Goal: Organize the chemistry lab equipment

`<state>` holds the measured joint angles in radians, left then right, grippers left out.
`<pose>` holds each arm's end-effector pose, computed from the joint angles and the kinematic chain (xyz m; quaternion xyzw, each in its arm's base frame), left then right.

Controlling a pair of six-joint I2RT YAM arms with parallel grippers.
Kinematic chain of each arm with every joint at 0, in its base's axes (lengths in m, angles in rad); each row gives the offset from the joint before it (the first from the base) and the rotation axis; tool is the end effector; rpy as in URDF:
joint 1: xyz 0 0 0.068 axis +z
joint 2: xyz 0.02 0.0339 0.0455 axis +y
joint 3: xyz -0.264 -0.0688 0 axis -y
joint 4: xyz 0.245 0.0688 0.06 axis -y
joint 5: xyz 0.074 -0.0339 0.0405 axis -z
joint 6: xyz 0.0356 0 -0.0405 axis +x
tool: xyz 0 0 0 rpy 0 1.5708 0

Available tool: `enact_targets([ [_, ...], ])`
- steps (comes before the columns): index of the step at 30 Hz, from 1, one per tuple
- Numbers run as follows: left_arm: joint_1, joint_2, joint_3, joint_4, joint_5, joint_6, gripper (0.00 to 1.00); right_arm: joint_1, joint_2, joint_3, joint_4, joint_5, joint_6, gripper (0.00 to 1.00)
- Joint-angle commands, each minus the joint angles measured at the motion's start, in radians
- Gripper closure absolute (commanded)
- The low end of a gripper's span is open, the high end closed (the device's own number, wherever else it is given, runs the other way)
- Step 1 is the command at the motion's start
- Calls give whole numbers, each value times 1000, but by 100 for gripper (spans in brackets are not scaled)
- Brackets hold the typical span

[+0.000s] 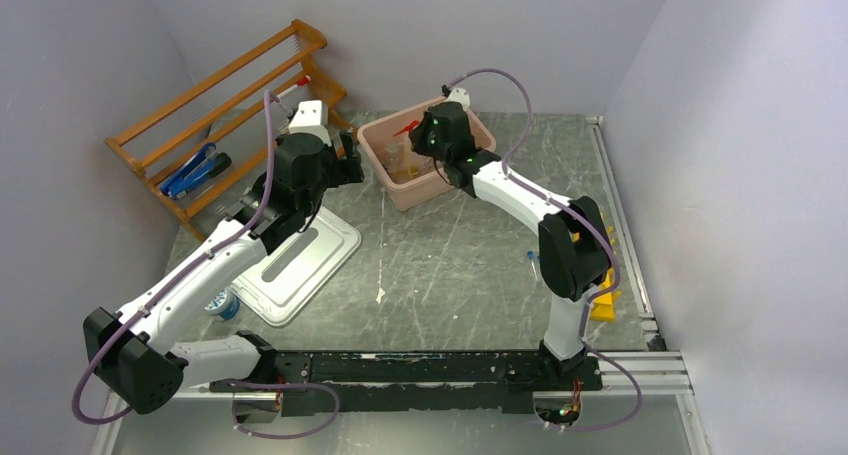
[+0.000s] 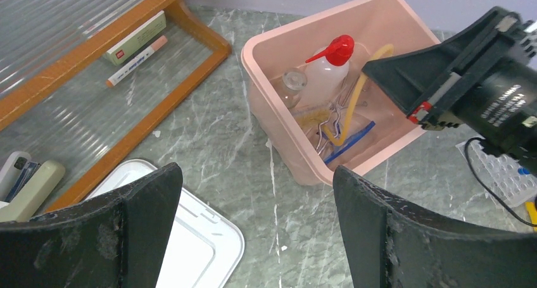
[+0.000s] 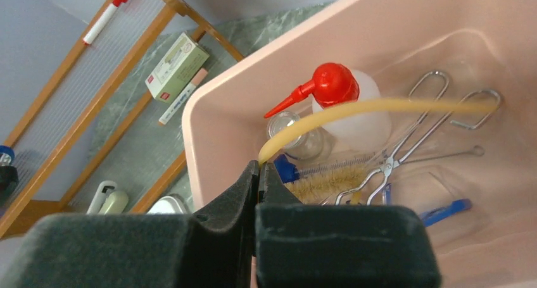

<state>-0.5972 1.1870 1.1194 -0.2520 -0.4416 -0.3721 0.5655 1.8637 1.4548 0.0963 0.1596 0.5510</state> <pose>0.2322 -0.1395 0.3682 -0.0386 0.8003 -0.1091 0.5883 0.3819 0.2357 0.2903 0.0411 0.8063 0.2560 0.5316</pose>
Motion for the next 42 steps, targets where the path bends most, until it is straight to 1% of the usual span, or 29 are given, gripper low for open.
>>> enact_targets([
  [1, 8, -3, 42, 25, 8, 11, 8, -3, 53, 50, -59, 0, 103, 100],
  [8, 9, -15, 29, 12, 9, 2, 8, -3, 134, 140, -168, -61, 139, 100],
  [9, 10, -17, 29, 11, 8, 1, 8, -3, 138, 155, -181, -67, 139, 98],
  [11, 10, -21, 26, 8, 9, -1, 8, -3, 134, 173, -191, -74, 134, 85],
  [13, 10, -23, 26, 3, 13, -1, 8, -4, 117, 188, -203, -64, 131, 66],
  [14, 10, -24, 26, 2, 16, 1, 8, -5, 105, 195, -208, -59, 123, 61],
  [17, 10, -25, 24, 3, 33, 4, 7, -5, 69, 224, -245, -40, 87, 50],
  [20, 10, -26, 23, 8, 57, 7, 6, -13, 14, 237, -296, -16, 26, 45],
  [23, 10, -28, 16, 19, 83, 10, 5, -32, -70, 201, -341, 30, -36, 43],
  [26, 10, -32, 6, 33, 116, 12, 5, -60, -174, 142, -408, 115, -95, 43],
  [31, 10, -44, -32, 83, 217, 25, 6, -128, -371, 12, -574, 265, -122, 42],
  [36, 10, -54, -83, 142, 310, 27, 6, -192, -518, -117, -765, 351, -69, 42],
  [39, 10, -53, -111, 164, 334, 15, 7, -239, -556, -195, -909, 416, 19, 42],
  [41, 10, -52, -126, 176, 348, 6, 7, -294, -571, -264, -962, 423, 62, 43],
  [42, 10, -50, -135, 182, 354, 1, 7, -327, -581, -304, -958, 396, 55, 45],
])
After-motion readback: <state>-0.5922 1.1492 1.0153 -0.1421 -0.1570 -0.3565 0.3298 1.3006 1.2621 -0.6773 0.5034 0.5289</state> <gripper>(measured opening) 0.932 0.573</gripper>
